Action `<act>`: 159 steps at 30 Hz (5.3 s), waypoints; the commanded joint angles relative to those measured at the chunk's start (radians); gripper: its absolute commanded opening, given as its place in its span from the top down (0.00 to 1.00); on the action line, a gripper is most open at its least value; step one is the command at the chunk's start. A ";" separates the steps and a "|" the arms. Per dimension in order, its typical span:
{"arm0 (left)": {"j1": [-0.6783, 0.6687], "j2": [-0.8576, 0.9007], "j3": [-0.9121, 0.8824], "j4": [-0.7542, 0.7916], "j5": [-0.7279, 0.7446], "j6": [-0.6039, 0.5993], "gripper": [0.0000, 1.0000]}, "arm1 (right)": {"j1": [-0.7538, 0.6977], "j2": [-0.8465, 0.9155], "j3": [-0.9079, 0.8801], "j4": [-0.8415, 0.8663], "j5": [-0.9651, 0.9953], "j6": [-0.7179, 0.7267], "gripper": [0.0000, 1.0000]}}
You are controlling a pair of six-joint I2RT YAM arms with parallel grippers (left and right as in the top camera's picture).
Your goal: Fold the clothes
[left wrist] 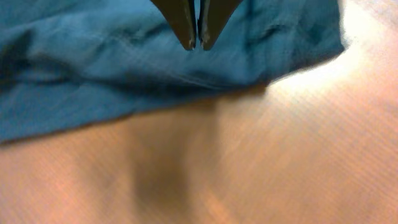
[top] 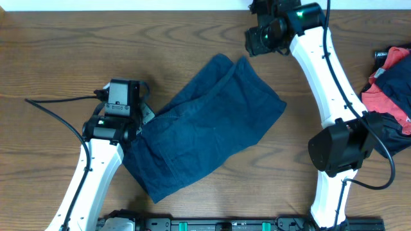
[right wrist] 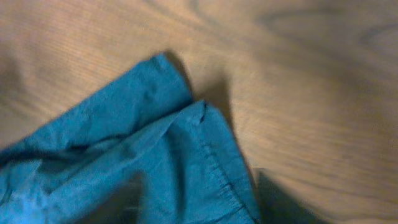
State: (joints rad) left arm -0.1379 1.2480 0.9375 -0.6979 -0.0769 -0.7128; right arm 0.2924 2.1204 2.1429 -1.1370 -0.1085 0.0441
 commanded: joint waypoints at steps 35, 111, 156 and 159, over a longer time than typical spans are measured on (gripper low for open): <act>0.004 -0.178 0.011 -0.071 -0.043 0.047 0.36 | -0.031 0.138 -0.562 0.269 -0.102 0.206 0.99; 0.004 0.204 -0.053 0.211 0.594 0.111 0.94 | -0.239 -0.028 0.102 -0.293 -0.124 -0.087 0.50; 0.004 0.078 -0.117 -0.005 0.423 -0.003 0.02 | -0.041 0.084 -0.341 -0.132 -0.135 -0.004 0.99; 0.004 0.078 -0.117 -0.005 0.423 -0.003 0.02 | -0.040 0.085 -0.404 -0.093 -0.135 -0.003 0.99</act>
State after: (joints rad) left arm -0.1383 1.3193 0.8280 -0.7002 0.3588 -0.7139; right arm 0.2562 2.2040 1.7821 -1.2488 -0.2363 0.0208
